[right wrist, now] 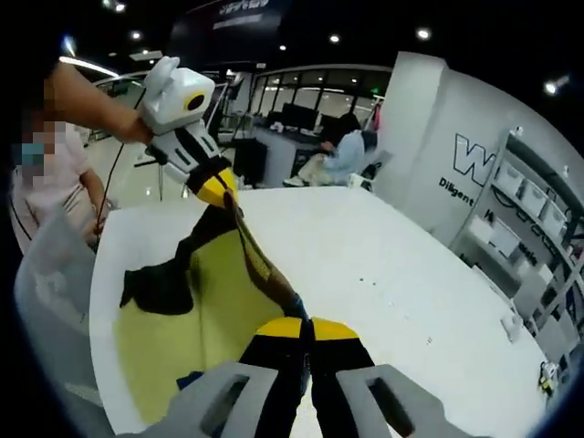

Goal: Fold the garment on the visible template until the final outline fits inside the template.

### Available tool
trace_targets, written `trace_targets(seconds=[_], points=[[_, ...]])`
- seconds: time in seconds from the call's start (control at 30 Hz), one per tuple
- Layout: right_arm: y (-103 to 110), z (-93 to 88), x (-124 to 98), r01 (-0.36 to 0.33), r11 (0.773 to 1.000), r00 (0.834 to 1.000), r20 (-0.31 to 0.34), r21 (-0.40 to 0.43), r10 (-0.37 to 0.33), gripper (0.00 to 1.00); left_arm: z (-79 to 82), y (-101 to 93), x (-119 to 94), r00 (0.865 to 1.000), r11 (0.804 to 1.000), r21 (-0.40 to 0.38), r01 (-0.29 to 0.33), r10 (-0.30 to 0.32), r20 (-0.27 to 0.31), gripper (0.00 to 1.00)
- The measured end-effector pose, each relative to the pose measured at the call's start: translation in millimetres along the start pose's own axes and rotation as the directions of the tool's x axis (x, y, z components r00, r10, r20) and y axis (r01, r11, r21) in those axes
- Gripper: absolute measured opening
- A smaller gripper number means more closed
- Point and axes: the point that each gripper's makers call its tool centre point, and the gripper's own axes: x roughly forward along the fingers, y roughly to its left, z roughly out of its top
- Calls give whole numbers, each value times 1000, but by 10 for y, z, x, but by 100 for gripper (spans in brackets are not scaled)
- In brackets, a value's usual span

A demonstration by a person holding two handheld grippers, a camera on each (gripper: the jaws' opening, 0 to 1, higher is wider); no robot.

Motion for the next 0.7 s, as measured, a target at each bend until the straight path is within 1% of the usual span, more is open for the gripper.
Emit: trace_targets(seconds=[0.13,0.23,0.37,0.5,0.57,0.7], points=[[-106,-52,113,32,999,999,-15,20,-32,0,23,100,114,1000,998,64,-26,26,-6,1],[-197,-79,196,55,997,998,-22,46,-54,0,49,167,206,999,995,90,-32,33,-9,1],[-306,-149,323,79,996,997,-32,51,-77,0,66,280,363,999,994,108,-32,33,-7,1],[-379,-237,449,96,994,994,-49,48,-93,0,11,379,540,999,992,127,-20,24,-30,1],[-413,-294,533,97,994,994,-60,55,-93,0,-26,421,634,999,992,126,-15,20,-44,1],[-496,-404,694,113,993,990,-84,43,-110,0,-89,495,793,998,992,123,-14,22,-61,1]])
